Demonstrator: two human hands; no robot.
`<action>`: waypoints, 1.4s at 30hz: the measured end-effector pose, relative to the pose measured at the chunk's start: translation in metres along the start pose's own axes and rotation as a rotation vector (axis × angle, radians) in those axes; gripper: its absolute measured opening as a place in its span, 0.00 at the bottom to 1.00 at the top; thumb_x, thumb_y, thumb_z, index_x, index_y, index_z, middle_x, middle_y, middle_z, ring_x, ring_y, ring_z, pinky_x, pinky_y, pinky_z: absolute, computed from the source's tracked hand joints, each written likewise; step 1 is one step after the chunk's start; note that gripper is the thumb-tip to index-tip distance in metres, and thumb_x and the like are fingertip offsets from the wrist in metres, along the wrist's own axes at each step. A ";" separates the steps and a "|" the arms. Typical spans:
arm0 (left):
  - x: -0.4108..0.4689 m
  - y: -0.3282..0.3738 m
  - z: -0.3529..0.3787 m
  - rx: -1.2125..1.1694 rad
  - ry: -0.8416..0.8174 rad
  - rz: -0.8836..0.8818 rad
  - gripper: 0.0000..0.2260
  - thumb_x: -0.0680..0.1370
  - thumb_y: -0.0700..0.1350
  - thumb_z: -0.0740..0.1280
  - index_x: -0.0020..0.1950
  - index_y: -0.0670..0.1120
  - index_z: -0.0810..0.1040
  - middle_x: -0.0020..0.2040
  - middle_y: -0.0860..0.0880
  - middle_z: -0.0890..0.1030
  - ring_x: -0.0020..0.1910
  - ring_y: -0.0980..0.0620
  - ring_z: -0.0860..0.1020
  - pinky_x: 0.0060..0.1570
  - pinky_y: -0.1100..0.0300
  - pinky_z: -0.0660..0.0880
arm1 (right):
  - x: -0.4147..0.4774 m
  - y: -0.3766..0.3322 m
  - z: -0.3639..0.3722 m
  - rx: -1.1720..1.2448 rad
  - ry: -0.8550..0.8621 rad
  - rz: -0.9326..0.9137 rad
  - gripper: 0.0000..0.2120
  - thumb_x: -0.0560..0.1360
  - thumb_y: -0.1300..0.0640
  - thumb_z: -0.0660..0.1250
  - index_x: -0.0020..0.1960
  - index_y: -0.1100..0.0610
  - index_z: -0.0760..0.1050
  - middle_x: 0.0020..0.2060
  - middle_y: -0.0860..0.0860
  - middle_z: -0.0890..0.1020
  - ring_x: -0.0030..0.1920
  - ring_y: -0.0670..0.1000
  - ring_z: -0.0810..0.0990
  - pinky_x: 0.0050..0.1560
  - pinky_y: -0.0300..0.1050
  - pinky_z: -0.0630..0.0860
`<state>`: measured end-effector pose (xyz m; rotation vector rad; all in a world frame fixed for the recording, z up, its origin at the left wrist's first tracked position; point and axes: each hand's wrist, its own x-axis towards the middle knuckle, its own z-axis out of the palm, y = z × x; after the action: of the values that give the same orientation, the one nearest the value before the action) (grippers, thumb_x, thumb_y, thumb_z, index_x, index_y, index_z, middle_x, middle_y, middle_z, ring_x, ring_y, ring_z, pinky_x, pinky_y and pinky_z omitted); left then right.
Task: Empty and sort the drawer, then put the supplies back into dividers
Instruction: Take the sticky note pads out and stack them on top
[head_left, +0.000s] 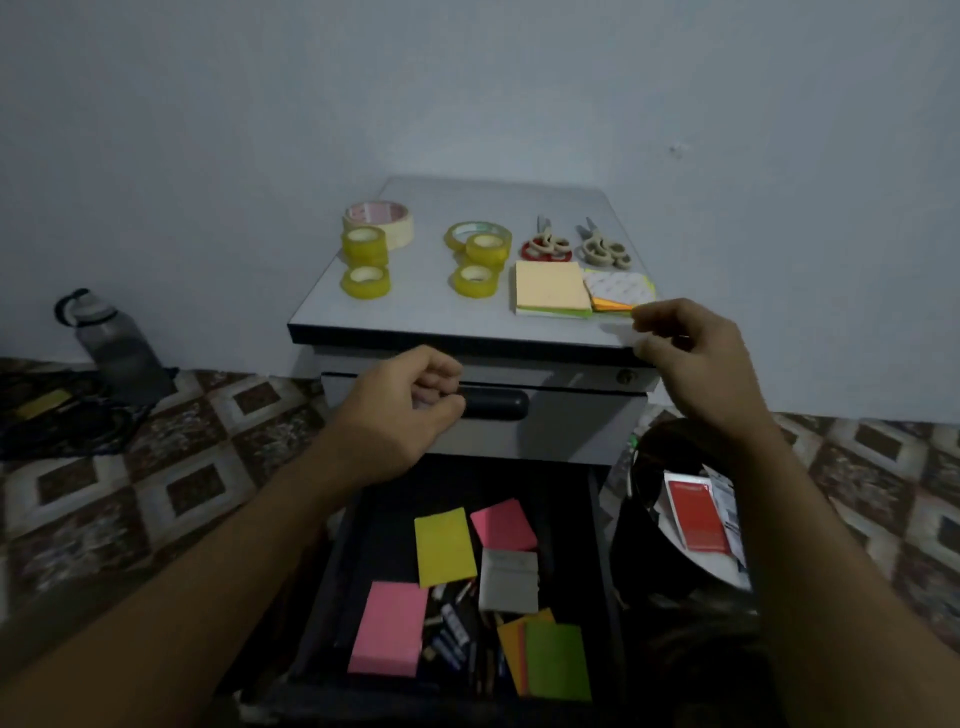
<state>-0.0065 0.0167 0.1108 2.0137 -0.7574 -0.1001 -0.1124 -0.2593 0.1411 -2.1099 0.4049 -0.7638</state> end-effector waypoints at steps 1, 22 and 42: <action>-0.007 -0.009 0.000 -0.008 -0.008 -0.014 0.10 0.76 0.44 0.73 0.56 0.51 0.79 0.50 0.54 0.82 0.50 0.55 0.81 0.53 0.59 0.79 | -0.011 0.000 0.006 0.005 0.024 -0.008 0.14 0.71 0.58 0.67 0.56 0.54 0.80 0.51 0.49 0.83 0.52 0.49 0.80 0.52 0.45 0.77; -0.085 -0.165 0.085 -0.014 -0.405 -0.599 0.29 0.78 0.44 0.70 0.77 0.55 0.65 0.58 0.55 0.75 0.46 0.60 0.74 0.50 0.61 0.72 | -0.157 0.110 0.165 0.034 -0.603 0.507 0.14 0.77 0.65 0.67 0.60 0.52 0.73 0.49 0.46 0.77 0.44 0.44 0.77 0.37 0.31 0.74; -0.060 -0.184 0.132 -0.053 -0.159 -0.719 0.19 0.76 0.37 0.69 0.65 0.52 0.75 0.40 0.47 0.78 0.36 0.53 0.76 0.34 0.61 0.72 | -0.159 0.144 0.173 -0.328 -0.432 0.598 0.27 0.73 0.60 0.67 0.70 0.48 0.68 0.59 0.55 0.75 0.63 0.59 0.72 0.60 0.50 0.73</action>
<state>-0.0153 0.0158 -0.1234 2.1536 -0.0883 -0.6919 -0.1240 -0.1578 -0.1150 -2.1962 0.9070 0.1124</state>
